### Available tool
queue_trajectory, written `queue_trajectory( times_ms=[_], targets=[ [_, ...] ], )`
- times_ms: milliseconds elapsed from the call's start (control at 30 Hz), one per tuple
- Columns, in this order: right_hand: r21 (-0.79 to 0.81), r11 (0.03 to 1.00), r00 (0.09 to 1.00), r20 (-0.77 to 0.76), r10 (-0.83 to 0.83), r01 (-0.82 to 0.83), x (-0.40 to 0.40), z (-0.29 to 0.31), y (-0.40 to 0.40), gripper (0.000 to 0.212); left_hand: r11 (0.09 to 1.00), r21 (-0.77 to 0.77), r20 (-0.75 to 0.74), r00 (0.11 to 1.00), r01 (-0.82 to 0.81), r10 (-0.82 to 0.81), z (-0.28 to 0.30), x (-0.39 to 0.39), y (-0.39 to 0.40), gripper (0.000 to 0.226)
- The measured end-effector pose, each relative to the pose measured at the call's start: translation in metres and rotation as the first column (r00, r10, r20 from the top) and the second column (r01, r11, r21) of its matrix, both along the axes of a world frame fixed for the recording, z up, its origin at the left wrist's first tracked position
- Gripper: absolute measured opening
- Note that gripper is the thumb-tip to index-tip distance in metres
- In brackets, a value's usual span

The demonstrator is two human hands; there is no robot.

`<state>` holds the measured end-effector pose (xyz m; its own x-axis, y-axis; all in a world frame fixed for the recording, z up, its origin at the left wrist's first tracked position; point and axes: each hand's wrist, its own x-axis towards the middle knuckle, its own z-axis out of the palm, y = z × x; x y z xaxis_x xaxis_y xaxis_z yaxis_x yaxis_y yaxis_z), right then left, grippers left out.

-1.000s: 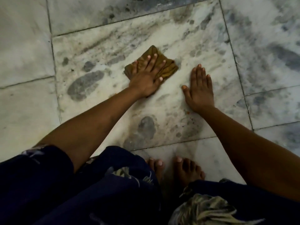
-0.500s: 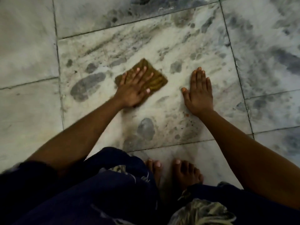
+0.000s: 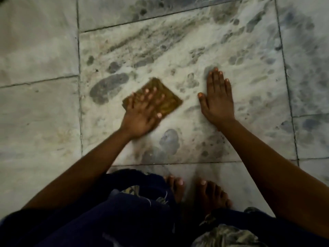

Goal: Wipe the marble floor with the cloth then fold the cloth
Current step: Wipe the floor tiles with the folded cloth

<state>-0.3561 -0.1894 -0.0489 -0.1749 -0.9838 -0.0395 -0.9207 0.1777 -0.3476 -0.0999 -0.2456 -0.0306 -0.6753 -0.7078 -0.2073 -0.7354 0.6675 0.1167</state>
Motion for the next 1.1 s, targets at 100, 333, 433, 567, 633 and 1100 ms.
queue_trajectory(
  times_ms=[100,333,433,567,633,1100],
  targets=[
    [-0.019,0.988,0.987,-0.040,0.153,-0.154,0.007,-0.001,-0.011,0.065,0.967,-0.015,0.034,0.966,-0.255,0.256,0.005,0.003,-0.054,0.064],
    [0.003,0.968,0.964,-0.096,0.249,-0.249,0.005,-0.003,-0.022,0.062,0.962,-0.023,-0.066,0.960,-0.274,0.272,-0.002,-0.027,0.043,0.063],
    [0.007,0.969,0.965,-0.088,0.246,-0.247,0.006,-0.003,-0.021,0.062,0.984,0.015,-0.060,0.982,-0.177,0.177,0.000,-0.028,0.082,0.058],
    [0.013,0.967,0.961,-0.109,0.255,-0.255,0.005,-0.003,-0.022,0.063,0.979,-0.003,-0.043,0.978,-0.203,0.202,-0.002,-0.004,0.036,0.059],
    [0.031,0.964,0.959,-0.094,0.267,-0.265,0.004,-0.001,-0.021,0.064,0.945,0.005,-0.041,0.944,-0.328,0.328,-0.002,0.012,0.000,0.063],
    [0.137,0.950,0.958,-0.011,0.286,-0.282,0.010,0.010,-0.021,0.085,0.952,0.072,0.030,0.954,-0.299,0.297,0.014,0.046,0.124,0.062]
  ],
)
